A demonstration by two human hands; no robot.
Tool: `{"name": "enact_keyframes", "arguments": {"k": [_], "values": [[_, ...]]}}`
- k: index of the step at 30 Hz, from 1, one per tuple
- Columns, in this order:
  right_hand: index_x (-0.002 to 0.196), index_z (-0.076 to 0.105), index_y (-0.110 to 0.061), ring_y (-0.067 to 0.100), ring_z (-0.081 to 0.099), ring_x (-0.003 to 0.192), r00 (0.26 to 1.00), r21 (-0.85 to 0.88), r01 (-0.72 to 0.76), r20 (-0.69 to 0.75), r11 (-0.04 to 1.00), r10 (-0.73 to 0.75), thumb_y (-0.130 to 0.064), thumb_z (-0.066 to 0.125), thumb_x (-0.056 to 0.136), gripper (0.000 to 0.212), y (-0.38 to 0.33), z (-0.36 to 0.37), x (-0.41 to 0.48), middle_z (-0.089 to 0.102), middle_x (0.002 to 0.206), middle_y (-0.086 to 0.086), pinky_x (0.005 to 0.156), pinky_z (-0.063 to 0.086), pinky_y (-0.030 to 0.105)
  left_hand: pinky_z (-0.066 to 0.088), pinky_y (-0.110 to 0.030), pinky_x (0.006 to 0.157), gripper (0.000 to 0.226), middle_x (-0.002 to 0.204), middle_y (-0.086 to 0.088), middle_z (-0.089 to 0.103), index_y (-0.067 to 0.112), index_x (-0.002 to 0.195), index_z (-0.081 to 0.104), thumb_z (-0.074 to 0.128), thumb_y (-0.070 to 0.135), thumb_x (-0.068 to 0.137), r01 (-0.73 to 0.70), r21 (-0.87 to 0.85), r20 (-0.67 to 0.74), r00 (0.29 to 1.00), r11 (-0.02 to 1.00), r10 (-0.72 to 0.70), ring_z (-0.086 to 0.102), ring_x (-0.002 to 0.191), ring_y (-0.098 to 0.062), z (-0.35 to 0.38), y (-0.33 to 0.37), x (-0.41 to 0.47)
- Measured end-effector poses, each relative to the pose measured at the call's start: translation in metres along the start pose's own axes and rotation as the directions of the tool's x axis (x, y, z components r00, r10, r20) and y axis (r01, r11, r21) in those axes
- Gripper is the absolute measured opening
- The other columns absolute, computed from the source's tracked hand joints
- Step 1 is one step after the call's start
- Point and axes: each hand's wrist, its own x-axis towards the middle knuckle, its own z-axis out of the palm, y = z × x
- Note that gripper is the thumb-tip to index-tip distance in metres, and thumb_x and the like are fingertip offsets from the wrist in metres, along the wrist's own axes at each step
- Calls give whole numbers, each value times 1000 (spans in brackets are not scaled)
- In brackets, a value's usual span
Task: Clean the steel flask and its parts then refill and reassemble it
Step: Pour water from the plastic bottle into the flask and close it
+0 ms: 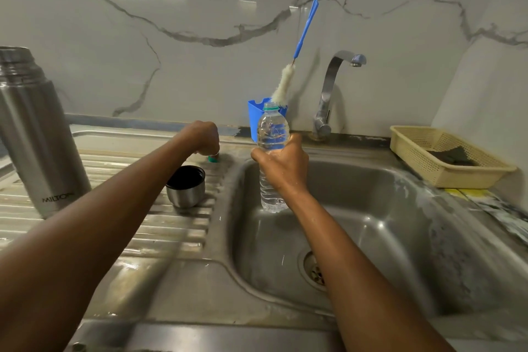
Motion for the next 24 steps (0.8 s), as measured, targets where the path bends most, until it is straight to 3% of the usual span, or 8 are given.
{"name": "enact_keyframes", "arguments": {"k": [3,6,11,15,21,24], "values": [[109,53,-14,-1,56,72,1000,-13,18,13,1000,-18,-26,82,74,47,-4,2,-4,62,87,-10,51,38,7,56,-42,91,30,121,-6,68,13,109,70,72,37,91,4,-143,-102,995,990,-18,62,100,-28,-12,2,-23],[109,52,-15,-1,56,72,999,-14,38,13,999,-37,-26,83,74,48,-11,2,-7,60,85,-12,58,42,13,54,-44,94,39,120,-6,68,13,119,69,75,37,90,20,-291,-185,980,956,-77,61,104,-28,-27,4,-52],[111,53,-18,10,63,76,998,9,21,-66,1000,-20,-30,84,71,52,-23,-5,-10,62,85,-12,72,51,27,47,-34,77,33,118,-6,68,16,116,71,69,38,92,29,-370,-311,938,929,-153,61,102,-27,-42,7,-101],[109,52,-17,25,67,92,996,1,2,-94,1000,-2,-34,84,69,54,-40,-11,-23,66,95,-2,84,56,38,54,-36,79,37,116,-6,70,18,116,72,66,47,93,47,-422,-378,899,906,-223,63,99,-27,-50,-3,-143],[110,55,-14,23,68,90,995,4,13,-100,1000,-12,-34,84,67,55,-62,-32,-65,69,98,-1,79,55,34,51,-42,92,46,130,-8,65,23,134,64,65,45,94,97,-582,-400,830,807,-388,60,116,-32,-48,-18,-214],[109,55,-16,21,68,88,996,15,14,-90,1000,-13,-32,84,67,53,-65,-40,-80,70,97,-2,80,57,35,48,-44,95,45,132,-14,59,15,133,60,67,36,94,152,-645,-445,722,749,-529,54,119,-34,-40,-26,-240]]}}
